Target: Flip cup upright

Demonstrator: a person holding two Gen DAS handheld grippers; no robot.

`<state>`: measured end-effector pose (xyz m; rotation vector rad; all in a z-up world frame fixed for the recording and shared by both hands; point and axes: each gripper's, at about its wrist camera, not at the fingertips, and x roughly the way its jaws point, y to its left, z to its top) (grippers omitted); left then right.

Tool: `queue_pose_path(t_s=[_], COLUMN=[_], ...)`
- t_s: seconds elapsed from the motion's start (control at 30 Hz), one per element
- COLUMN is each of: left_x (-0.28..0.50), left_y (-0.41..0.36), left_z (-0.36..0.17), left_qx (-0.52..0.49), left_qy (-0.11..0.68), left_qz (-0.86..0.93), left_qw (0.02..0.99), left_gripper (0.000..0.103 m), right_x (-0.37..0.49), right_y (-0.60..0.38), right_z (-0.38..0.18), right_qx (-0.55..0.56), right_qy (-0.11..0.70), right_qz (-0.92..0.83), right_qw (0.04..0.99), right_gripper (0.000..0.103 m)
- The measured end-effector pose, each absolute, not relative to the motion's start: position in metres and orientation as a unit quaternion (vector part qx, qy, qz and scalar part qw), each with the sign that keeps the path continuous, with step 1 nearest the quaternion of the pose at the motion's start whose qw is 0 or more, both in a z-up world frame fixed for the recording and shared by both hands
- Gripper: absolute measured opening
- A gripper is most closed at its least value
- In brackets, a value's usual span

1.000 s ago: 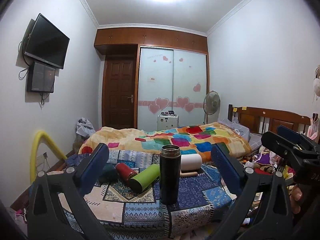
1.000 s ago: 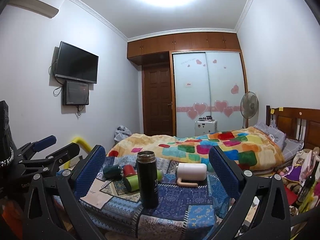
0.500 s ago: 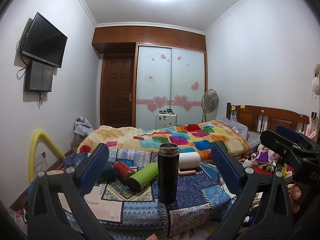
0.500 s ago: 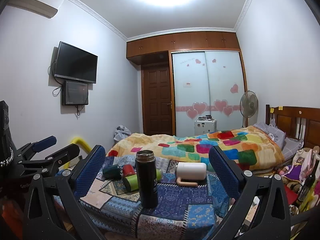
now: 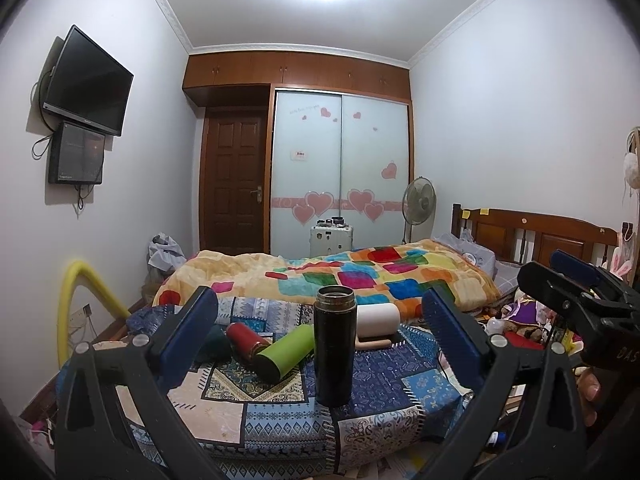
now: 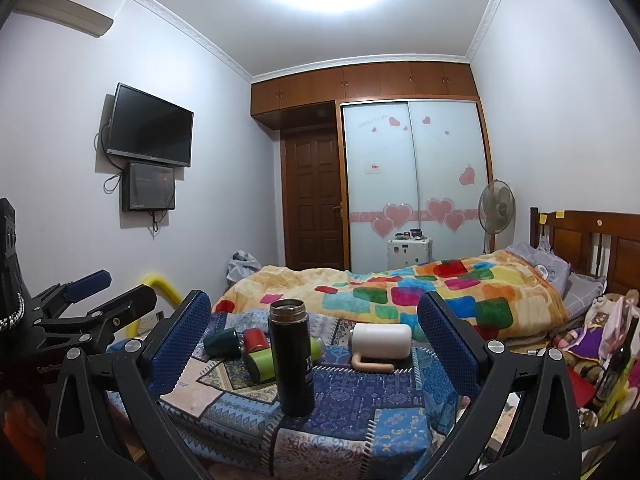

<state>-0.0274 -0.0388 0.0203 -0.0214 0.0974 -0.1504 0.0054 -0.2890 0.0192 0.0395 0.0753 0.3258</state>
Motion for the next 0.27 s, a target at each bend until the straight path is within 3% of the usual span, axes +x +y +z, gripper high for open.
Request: queue_pose_path(t_s=[0.27], left_x=[-0.0246], left_y=[-0.0386], left_z=[0.0184], left_qx=[-0.012], left_qy=[0.052], left_qz=[-0.076], left_qw=[0.996], left_gripper=[0.103], right_x=[0.0075], right_y=[-0.2861], right_z=[0.0184], right_qx=[0.020], right_qy=[0.040], right_qz=[0.162], right_qw=[0.986], right_gripper=[0.103])
